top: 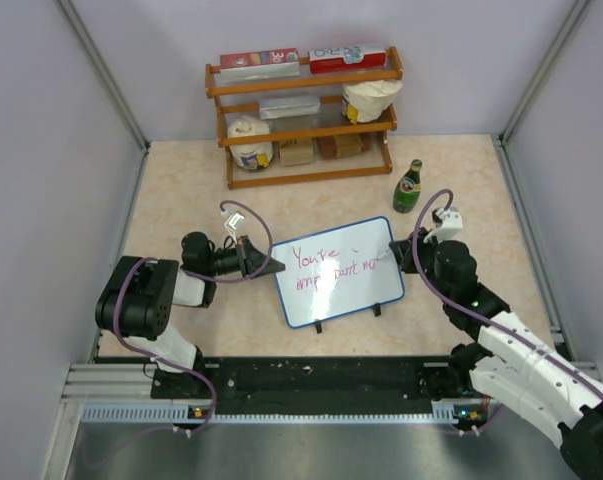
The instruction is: Write a sentence on the whiteboard
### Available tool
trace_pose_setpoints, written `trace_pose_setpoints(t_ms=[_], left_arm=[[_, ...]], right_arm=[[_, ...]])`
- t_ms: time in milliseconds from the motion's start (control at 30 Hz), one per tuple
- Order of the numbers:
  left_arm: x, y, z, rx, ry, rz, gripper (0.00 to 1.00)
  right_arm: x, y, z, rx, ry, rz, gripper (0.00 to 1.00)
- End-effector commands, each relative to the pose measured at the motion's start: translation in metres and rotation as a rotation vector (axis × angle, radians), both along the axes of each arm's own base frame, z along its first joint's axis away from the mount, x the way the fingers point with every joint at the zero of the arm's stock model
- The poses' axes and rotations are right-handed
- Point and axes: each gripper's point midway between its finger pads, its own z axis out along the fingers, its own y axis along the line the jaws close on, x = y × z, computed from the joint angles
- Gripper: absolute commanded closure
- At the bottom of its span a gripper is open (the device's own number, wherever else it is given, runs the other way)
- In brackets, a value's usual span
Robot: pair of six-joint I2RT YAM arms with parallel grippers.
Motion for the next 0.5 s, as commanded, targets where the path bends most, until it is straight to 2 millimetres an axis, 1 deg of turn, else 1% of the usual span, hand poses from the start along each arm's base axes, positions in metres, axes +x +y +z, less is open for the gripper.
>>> trace_pose_setpoints(t_ms=[0,200,467], left_arm=[[0.011,0.004,-0.002,0.019,-0.080,0.047,1.00],[0.011,0.005,-0.001,0.018,-0.083,0.049,1.00],[0.011,0.004,-0.002,0.018,-0.075,0.047,1.00]], right_arm=[[0.014,-0.002,0.028,0.021,-0.080,-0.030,1.00],[0.015,-0.005,0.016,0.009,-0.057,-0.040,1.00],[0.009,-0.006,-0.002,-0.003,-0.010,-0.034,1.00]])
